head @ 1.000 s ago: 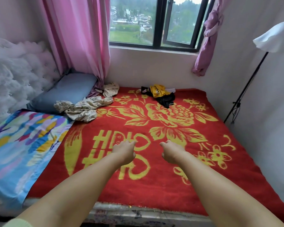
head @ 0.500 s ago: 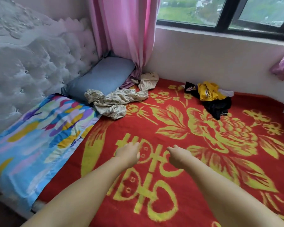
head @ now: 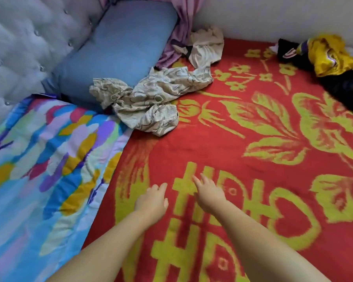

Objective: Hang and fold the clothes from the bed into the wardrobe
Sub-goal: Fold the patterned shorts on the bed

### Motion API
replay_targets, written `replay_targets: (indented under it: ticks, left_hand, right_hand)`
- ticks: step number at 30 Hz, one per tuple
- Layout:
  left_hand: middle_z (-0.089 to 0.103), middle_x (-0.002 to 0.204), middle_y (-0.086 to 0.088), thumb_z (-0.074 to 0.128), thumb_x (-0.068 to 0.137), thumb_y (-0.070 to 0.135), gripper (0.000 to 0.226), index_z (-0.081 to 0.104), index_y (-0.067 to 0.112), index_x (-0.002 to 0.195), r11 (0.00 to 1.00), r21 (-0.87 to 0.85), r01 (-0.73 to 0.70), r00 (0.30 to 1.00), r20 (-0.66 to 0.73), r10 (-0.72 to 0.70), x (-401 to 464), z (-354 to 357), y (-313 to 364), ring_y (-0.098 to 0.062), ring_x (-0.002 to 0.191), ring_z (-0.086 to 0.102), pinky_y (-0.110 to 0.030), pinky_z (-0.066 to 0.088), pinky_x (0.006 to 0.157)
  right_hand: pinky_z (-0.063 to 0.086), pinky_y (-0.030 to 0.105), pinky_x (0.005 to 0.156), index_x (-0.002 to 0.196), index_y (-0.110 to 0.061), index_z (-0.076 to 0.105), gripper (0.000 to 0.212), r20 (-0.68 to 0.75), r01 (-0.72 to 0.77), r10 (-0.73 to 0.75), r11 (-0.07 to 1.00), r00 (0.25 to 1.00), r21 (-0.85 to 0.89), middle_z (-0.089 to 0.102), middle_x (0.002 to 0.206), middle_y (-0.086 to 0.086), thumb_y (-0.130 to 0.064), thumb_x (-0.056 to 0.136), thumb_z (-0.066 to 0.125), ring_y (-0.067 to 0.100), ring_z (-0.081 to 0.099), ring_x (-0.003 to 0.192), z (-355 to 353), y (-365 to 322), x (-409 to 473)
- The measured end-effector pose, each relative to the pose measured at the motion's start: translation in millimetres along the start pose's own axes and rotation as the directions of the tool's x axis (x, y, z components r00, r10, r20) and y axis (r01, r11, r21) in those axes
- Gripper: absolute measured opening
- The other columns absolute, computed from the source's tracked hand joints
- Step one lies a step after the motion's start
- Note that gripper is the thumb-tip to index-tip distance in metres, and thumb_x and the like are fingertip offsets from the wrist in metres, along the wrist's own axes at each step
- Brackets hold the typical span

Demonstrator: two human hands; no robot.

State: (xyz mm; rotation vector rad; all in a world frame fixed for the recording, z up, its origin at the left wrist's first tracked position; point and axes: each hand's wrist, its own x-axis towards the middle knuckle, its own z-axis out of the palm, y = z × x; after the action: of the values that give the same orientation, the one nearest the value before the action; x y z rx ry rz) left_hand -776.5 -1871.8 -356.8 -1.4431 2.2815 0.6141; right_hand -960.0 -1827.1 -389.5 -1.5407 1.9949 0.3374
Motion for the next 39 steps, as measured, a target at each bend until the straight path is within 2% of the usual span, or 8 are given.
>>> replay_targets:
  ticks: [5,9,13,19,26,29,33,39]
  left_hand:
    - [0.025,0.152,-0.008,0.048,0.093,0.033,0.072,0.008,0.023,0.152,0.987,0.156,0.042,0.971,-0.237,-0.004,114,-14,-61,-0.026,0.139,0.027,-0.041,0.037,0.102]
    - [0.002,0.160,-0.010,0.054,0.089,0.031,0.084,0.001,0.024,0.153,0.951,0.309,0.002,0.902,-0.411,0.132,215,-28,-82,-0.025,0.147,0.003,-0.049,0.013,0.115]
    - [-0.005,0.160,-0.010,0.062,0.084,0.028,0.094,-0.002,0.023,0.152,0.936,0.350,-0.027,0.870,-0.454,0.195,274,-32,-69,-0.024,0.147,-0.005,-0.063,0.004,0.111]
    - [0.051,0.123,-0.019,0.044,0.092,0.005,0.043,0.042,0.013,0.134,0.974,0.224,0.009,0.899,-0.429,0.090,312,-66,-54,-0.037,0.116,0.047,-0.051,0.035,0.095]
    - [0.066,0.100,-0.014,0.051,0.089,0.022,0.024,0.054,0.018,0.112,0.969,-0.030,-0.245,0.944,-0.236,0.231,201,-4,-32,-0.038,0.096,0.059,-0.040,0.043,0.072]
    - [0.066,0.103,-0.015,0.050,0.087,0.021,0.034,0.051,0.021,0.121,0.972,-0.167,-0.165,0.986,-0.046,0.159,124,51,-34,-0.037,0.098,0.059,-0.039,0.044,0.074]
    - [0.065,0.104,-0.014,0.044,0.088,0.017,0.023,0.056,0.025,0.106,0.937,-0.349,-0.010,0.977,0.197,0.084,46,80,-34,-0.032,0.091,0.058,-0.037,0.045,0.072]
    - [0.065,0.102,-0.010,0.048,0.085,0.021,0.028,0.050,0.020,0.113,0.968,-0.164,-0.191,0.982,-0.026,0.189,-31,34,46,-0.035,0.097,0.058,-0.036,0.039,0.067]
  right_hand:
    - [-0.012,0.070,0.106,0.148,-0.039,-0.016,0.059,-0.139,-0.100,0.107,0.993,0.984,0.058,-0.023,0.158,-0.005,-0.053,0.098,0.013,0.019,-0.028,0.143,36,-29,110]
    - [-0.009,0.063,0.111,0.150,-0.037,0.017,0.061,-0.495,-0.082,0.111,0.993,0.862,0.080,0.013,0.161,-0.001,-0.053,0.091,0.021,0.020,-0.003,0.148,64,-31,144]
    - [-0.006,0.062,0.112,0.149,-0.035,0.024,0.062,-0.490,-0.074,0.104,0.994,0.865,0.081,0.016,0.160,0.000,-0.051,0.090,0.025,0.023,0.006,0.148,75,-36,145]
    - [-0.009,0.061,0.112,0.150,-0.035,0.022,0.062,-0.475,-0.087,0.116,0.993,0.872,0.084,0.012,0.161,0.000,-0.050,0.090,0.025,0.021,0.000,0.148,76,-27,146]
    - [-0.020,0.059,0.109,0.150,-0.039,0.002,0.064,-0.427,-0.093,0.113,0.993,0.897,0.068,-0.006,0.161,-0.006,-0.058,0.091,0.014,0.016,-0.018,0.145,76,-22,157]
    - [-0.028,0.055,0.104,0.148,-0.038,-0.012,0.068,-0.342,-0.034,0.057,0.997,0.938,0.071,-0.022,0.156,-0.010,-0.061,0.094,0.021,0.014,-0.026,0.143,73,-15,156]
    - [-0.003,0.046,0.119,0.154,-0.027,0.009,0.068,-0.172,0.064,-0.021,0.966,0.985,0.250,0.000,0.162,-0.006,-0.028,0.095,0.043,0.014,-0.002,0.148,59,3,107]
    - [0.024,0.033,0.116,0.154,-0.025,0.013,0.083,0.016,0.204,-0.230,0.888,0.973,0.412,0.020,0.159,0.004,-0.006,0.086,0.057,0.020,0.021,0.146,20,38,-47]
